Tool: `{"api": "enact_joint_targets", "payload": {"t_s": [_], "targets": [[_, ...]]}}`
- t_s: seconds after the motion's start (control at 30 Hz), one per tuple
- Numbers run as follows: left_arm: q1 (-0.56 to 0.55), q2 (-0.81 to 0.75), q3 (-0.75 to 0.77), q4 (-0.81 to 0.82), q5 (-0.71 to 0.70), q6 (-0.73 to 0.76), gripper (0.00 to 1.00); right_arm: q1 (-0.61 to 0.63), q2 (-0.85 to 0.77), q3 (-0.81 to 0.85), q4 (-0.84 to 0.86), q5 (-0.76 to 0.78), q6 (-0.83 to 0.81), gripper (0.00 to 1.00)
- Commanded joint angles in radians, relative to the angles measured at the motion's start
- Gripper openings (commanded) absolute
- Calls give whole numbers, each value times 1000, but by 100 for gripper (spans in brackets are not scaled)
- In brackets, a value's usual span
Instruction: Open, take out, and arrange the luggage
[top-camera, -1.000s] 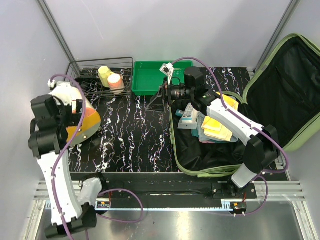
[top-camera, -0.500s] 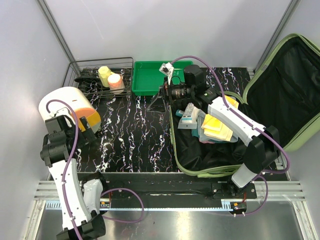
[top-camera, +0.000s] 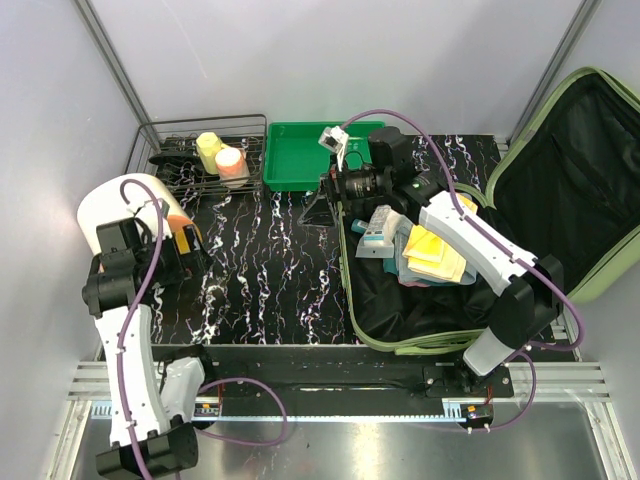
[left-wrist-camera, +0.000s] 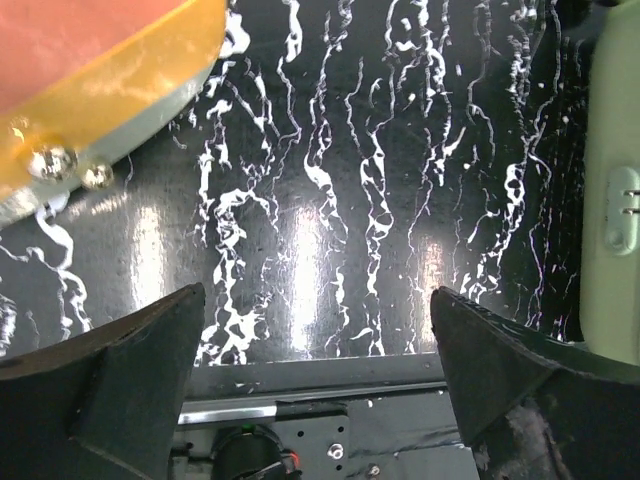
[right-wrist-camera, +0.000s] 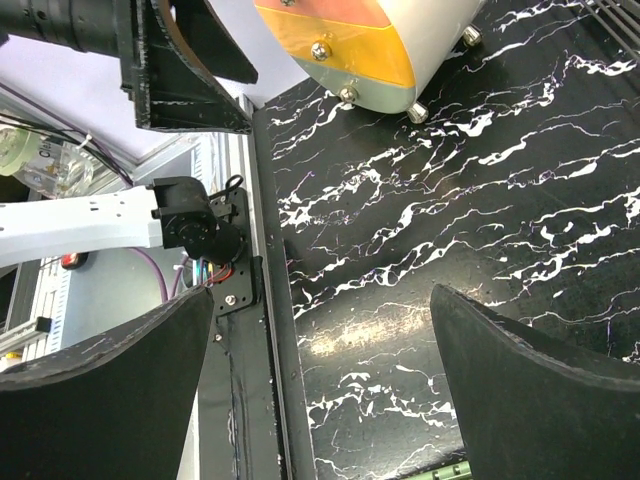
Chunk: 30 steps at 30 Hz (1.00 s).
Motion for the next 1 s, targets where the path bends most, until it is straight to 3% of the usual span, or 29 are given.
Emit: {"api": "enact_joint_targets", "payload": {"t_s": [0.0, 0.03, 0.1, 0.13, 0.3, 0.4, 0.5, 0.6, 0.73, 0.87, 0.97], "targets": [[-71, 76, 175, -32, -6, 211, 99, -4, -9, 89, -15, 1, -16, 100], [-84, 100, 202, -126, -22, 365, 99, -4, -2, 99, -18, 4, -18, 100], [-126, 121, 250, -208, -107, 510, 99, -4, 13, 119, -21, 9, -21, 100], [-135, 114, 246, -260, -132, 642, 99, -4, 18, 123, -22, 10, -19, 100], [-161, 26, 178, -364, -330, 981, 99, -4, 53, 159, -33, 14, -18, 100], [-161, -26, 123, -436, -400, 1339, 99, -4, 67, 172, -53, 29, -48, 100], [-161, -60, 63, -457, -459, 1595, 97, -4, 70, 166, -73, 53, -76, 100], [-160, -51, 37, -476, -415, 1786, 93, -4, 64, 137, -78, 57, -85, 100], [-163, 32, 51, -476, -324, 1923, 90, -4, 48, 102, -88, 82, -108, 100], [-163, 158, 54, -456, -362, 1981, 78, -4, 18, 50, -113, 147, -168, 100], [-169, 163, -3, -390, -442, 2049, 70, -4, 10, 27, -139, 213, -196, 100]]}}
